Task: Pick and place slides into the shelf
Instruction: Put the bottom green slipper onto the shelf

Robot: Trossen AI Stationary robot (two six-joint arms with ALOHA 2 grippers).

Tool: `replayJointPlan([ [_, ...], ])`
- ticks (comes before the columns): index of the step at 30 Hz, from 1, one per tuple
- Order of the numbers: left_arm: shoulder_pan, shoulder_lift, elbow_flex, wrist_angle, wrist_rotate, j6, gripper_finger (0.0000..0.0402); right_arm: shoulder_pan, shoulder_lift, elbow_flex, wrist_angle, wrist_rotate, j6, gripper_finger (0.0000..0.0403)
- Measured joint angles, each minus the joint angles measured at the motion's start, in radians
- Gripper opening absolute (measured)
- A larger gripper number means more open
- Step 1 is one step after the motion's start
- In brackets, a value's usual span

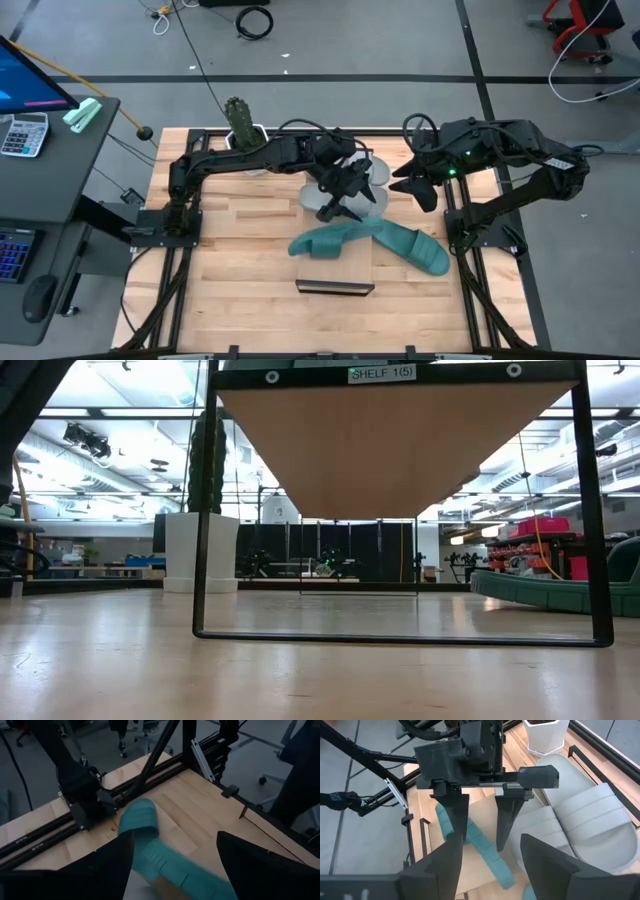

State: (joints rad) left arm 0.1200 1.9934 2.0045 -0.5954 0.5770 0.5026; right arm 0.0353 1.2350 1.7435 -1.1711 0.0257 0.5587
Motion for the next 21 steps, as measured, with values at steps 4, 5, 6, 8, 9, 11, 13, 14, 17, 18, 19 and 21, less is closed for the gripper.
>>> replayJointPlan([
  [4,0.0,0.0,0.0,-0.001,0.0,-0.025,0.0289,0.0,0.0,0.0,-0.027,0.0,0.0,0.0208],
  [5,0.001,0.0,0.0,-0.001,0.0,-0.026,0.0289,0.0,0.0,0.0,-0.044,-0.001,-0.001,0.0208],
  [6,0.002,0.0,0.0,-0.002,0.0,-0.025,0.0289,0.0,0.0,0.0,-0.064,0.0,-0.002,0.0208],
  [8,0.002,-0.002,0.0,-0.001,-0.005,-0.021,0.0289,0.0,0.0,0.0,-0.112,0.0,-0.007,0.0208],
  [9,0.002,-0.004,0.0,0.001,-0.013,-0.021,0.0289,0.0,0.0,0.0,-0.135,0.0,-0.012,0.0208],
  [11,0.001,-0.013,0.0,-0.002,-0.031,-0.021,0.0289,0.007,0.0,0.0,-0.171,0.0,-0.017,0.0208],
  [13,0.001,-0.027,0.0,-0.002,-0.052,-0.021,0.0288,0.018,-0.004,0.0,-0.187,0.002,-0.021,0.0208],
  [14,0.0,-0.038,0.0,-0.011,-0.062,-0.021,0.0288,0.022,-0.006,0.0,-0.187,0.002,-0.027,0.0208],
  [17,-0.003,-0.072,0.002,-0.069,-0.109,-0.021,0.0288,0.037,-0.008,0.0,-0.191,0.002,-0.044,0.0208],
  [18,-0.003,-0.082,0.002,-0.098,-0.129,-0.02,0.0288,0.042,-0.007,-0.001,-0.193,0.002,-0.053,0.0208],
  [19,-0.003,-0.097,0.002,-0.119,-0.153,-0.02,0.0288,0.048,-0.007,-0.009,-0.188,0.002,-0.061,0.0208],
  [21,-0.001,-0.129,0.002,-0.181,-0.199,-0.021,0.0288,0.058,-0.012,-0.046,-0.188,-0.008,-0.072,0.0208],
])
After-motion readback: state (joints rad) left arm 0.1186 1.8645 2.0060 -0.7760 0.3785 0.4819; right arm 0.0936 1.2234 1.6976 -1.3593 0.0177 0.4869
